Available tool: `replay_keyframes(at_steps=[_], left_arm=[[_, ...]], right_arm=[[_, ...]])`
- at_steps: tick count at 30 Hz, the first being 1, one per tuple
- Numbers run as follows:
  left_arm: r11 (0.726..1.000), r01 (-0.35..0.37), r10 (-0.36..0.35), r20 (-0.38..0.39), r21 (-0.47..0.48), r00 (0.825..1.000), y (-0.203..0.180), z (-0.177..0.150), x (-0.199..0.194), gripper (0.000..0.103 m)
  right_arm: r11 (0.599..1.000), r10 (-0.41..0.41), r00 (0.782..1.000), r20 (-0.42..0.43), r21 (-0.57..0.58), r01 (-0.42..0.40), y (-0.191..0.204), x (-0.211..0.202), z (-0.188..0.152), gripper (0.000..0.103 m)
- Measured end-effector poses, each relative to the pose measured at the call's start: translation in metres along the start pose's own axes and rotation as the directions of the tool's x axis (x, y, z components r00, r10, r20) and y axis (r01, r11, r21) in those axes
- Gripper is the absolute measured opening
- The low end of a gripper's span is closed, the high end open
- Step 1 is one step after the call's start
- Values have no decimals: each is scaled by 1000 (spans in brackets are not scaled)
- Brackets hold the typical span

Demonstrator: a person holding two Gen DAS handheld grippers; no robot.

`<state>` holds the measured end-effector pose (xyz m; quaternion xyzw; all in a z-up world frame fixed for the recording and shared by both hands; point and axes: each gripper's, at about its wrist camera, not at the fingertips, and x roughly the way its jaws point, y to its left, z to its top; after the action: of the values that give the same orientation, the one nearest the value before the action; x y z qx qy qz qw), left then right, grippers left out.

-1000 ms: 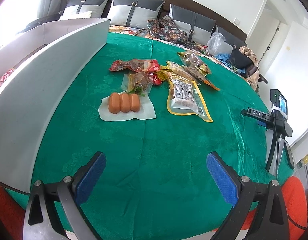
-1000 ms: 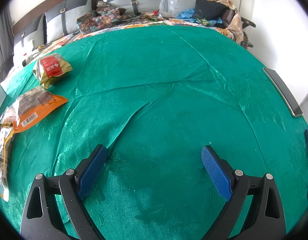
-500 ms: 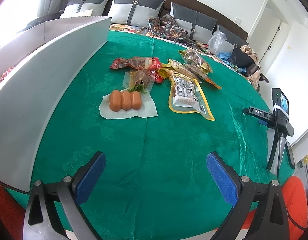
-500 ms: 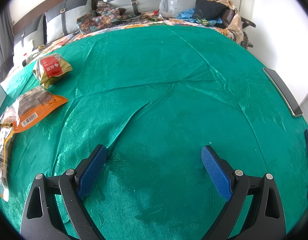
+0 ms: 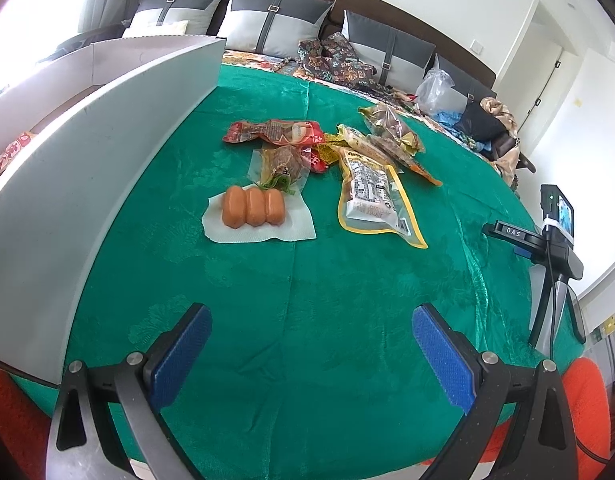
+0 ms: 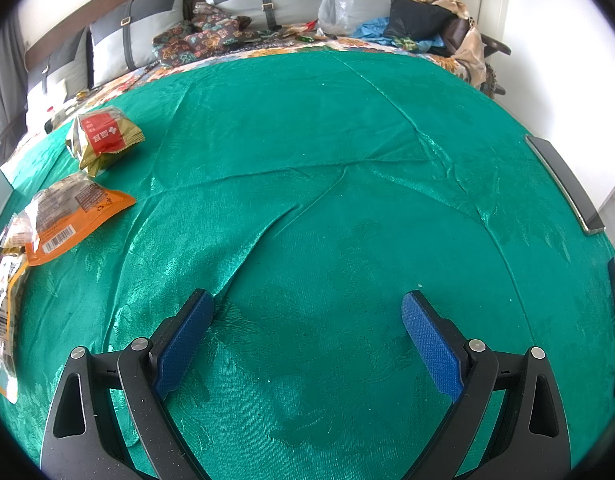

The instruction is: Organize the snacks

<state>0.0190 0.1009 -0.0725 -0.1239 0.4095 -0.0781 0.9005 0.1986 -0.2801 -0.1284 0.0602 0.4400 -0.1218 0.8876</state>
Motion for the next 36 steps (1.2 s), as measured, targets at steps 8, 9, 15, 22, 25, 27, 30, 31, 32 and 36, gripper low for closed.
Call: replay_keyframes(at_steps=[8,9,15,22,25,27,30,31,32,36], left_arm=[[1000,-1,1,-1,1,1000,0,0,0,100],[1000,0,0,-1,1,1000,0,0,0,100],[1000,-1,1,-4,2,1000,0,-1,2,100],[1000,1,-1,-5,-2,1000,1,-1,2,100],[1000,0,0,-4,-2,1000,1,0,2,100],[1000,0,0,-4,-3,1000,1,0,2,100],[1000,-1,1,-5,0,1000,0,-1,2,100],[1000,-2,2,-4,0,1000,0,-1,3,100],[1000,-2,2,-3,1,1000,0,-1,2,100],[1000,-2,2,-5,-3,1000,0,-1,2,100]], right_arm=[[1000,0,1000,0,0,0,0,0,0,97],[1000,0,1000,0,0,0,0,0,0,97],[1000,0,1000,0,0,0,0,0,0,97],[1000,0,1000,0,0,0,0,0,0,97],[1000,0,1000,0,0,0,0,-1,0,97],[1000,0,1000,0,0,0,0,0,0,97],[1000,0,1000,0,0,0,0,0,0,97],[1000,0,1000,0,0,0,0,0,0,97],[1000,0,1000,0,0,0,0,0,0,97],[1000,0,1000,0,0,0,0,1,0,97]])
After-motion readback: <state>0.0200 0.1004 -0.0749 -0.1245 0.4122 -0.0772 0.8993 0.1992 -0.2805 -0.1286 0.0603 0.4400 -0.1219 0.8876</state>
